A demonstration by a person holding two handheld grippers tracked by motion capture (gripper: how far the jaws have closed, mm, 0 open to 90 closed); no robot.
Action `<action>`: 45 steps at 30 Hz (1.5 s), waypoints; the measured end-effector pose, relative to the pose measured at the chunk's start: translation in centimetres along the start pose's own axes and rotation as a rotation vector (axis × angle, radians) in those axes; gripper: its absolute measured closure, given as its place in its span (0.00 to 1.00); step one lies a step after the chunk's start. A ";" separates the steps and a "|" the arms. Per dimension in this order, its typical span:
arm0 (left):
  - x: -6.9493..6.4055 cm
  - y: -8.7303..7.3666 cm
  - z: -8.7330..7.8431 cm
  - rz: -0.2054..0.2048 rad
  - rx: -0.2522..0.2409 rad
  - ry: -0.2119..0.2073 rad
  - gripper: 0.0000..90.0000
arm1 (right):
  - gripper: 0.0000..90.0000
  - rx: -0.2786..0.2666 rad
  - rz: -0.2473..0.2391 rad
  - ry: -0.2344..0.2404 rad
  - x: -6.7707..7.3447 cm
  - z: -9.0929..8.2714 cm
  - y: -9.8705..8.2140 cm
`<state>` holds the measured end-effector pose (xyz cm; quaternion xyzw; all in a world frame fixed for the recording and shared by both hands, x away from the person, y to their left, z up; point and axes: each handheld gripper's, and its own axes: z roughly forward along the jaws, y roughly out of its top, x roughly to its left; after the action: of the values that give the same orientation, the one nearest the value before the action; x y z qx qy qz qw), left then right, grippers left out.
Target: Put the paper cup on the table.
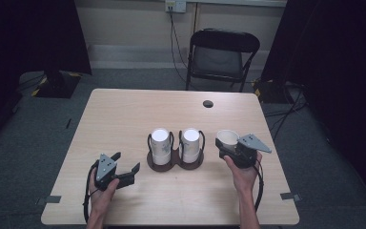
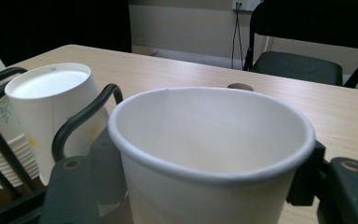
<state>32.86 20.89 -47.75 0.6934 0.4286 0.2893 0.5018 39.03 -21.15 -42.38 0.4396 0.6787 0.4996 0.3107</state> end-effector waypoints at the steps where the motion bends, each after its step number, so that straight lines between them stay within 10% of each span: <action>1: 0.0 0.0 0.0 -0.002 0.000 -0.001 0.18 | 0.35 -0.003 0.000 -0.003 -0.1 0.2 0.2; 45: -0.2 -1.9 0.4 -0.036 -0.069 0.052 0.18 | 0.28 0.129 0.052 -0.014 -3.9 8.1 -3.4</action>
<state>32.51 20.80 -49.62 0.6602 0.4437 0.3125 0.5192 46.68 -21.85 -48.14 0.4800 0.6956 0.4595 0.2732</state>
